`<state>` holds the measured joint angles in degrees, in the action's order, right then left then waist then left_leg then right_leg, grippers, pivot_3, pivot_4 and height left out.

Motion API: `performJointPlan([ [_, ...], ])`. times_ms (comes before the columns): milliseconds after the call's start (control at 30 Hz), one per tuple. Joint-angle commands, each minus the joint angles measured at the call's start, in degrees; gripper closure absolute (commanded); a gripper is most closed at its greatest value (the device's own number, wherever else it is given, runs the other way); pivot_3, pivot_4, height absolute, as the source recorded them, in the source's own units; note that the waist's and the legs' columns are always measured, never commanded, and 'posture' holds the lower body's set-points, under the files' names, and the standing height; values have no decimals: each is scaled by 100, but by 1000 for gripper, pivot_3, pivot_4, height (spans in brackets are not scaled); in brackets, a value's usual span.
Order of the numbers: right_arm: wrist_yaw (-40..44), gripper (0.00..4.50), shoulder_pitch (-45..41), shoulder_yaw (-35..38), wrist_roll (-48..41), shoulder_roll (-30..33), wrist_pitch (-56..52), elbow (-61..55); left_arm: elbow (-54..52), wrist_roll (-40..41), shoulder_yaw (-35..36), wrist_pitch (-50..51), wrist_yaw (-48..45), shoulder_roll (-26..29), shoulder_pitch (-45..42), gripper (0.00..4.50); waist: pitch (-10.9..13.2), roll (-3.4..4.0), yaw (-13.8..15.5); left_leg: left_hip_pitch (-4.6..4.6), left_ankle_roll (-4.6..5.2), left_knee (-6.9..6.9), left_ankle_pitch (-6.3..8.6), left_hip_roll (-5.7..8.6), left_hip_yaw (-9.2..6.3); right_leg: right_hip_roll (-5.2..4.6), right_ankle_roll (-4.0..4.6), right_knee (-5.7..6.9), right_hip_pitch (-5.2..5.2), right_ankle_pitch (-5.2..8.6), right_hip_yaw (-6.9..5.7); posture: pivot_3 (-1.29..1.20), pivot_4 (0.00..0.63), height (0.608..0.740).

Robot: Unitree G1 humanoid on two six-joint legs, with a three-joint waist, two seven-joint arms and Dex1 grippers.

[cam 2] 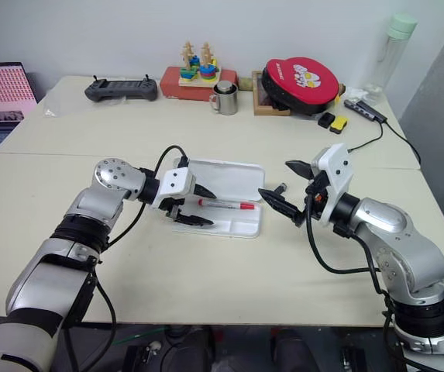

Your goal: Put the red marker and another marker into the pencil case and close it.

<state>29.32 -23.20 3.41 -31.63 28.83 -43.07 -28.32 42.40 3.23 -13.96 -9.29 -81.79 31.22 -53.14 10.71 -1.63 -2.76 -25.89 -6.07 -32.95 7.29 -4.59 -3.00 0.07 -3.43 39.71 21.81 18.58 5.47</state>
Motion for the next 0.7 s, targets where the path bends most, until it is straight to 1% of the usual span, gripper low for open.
performJointPlan([
  [33, -1109, 0, -2, 44, 541, -338, -400, 410, -1054, 1086, 688, 1122, 161, -386, -79, 149, 0, 0, 23, -1, 0, -4, 0, 1, -1, 0, 0, 3, 0, 0, 0, 0, 150, 740],
  [67, -1465, 0, 12, -35, 751, -503, -548, 569, -1325, 1289, 809, 1424, 296, -503, -9, 23, 0, 0, 26, 0, 0, -6, 0, 1, -1, -1, 0, 9, 0, 0, 1, 0, 150, 740],
  [100, -1714, 0, 15, -84, 900, -627, -659, 669, -1545, 1421, 894, 1658, 398, -578, 49, 23, 0, 0, 25, 0, 0, -8, -1, 1, -2, 0, 0, 12, 0, 0, 0, 0, 150, 740],
  [167, -2427, 0, 67, -193, 1498, -894, -668, 1035, -2040, 1676, 1014, 2140, 667, -745, 227, 23, -2, 2, 16, 4, 0, -9, -1, 2, -1, 0, 1, 22, 1, 0, 3, 0, 150, 740],
  [200, -2596, 0, 75, -218, 1671, -968, -661, 1119, -2202, 1736, 1043, 2295, 749, -776, 285, 23, -3, 6, 6, 9, 0, -9, -1, 1, -2, 0, 2, 26, 0, 0, 3, 0, 150, 740],
  [267, -2897, 0, 169, -319, 2087, -1058, -328, 1330, -2476, 1711, 1017, 2380, 989, -869, 450, 23, -5, 10, -17, 9, 1, -8, -1, 2, -1, 0, 3, 27, 1, 0, 5, 0, 150, 740],
  [367, -3372, 0, 256, -57, 2169, -1679, 11, 1667, -2746, 1685, 969, 2397, 1249, -1002, 652, 23, -6, 11, -47, 11, 1, -8, -1, 2, -1, 1, 3, 28, 1, 0, 6, 0, 150, 740],
  [433, -3536, 0, 214, -60, 2298, -1913, 135, 1899, -2772, 1672, 994, 2340, 1375, -1060, 656, 23, -6, 10, -49, 11, 1, -7, -2, 1, -2, 3, 3, 30, 2, -1, 5, 0, 150, 740],
  [567, -3594, 0, 80, -61, 2395, -2192, 274, 2132, -2701, 1632, 1037, 2196, 1573, -1149, 597, 23, -6, 11, -45, 10, 3, -11, -4, 3, -2, 2, 0, 29, -1, -3, 6, 0, 150, 740],
  [700, -3642, 0, -14, -61, 2484, -2345, 245, 2295, -2706, 1631, 1015, 2156, 1647, -1177, 590, 23, -6, 11, -44, 11, 5, -10, -5, 2, -3, 3, 0, 29, -1, -3, 5, 0, 150, 740],
])
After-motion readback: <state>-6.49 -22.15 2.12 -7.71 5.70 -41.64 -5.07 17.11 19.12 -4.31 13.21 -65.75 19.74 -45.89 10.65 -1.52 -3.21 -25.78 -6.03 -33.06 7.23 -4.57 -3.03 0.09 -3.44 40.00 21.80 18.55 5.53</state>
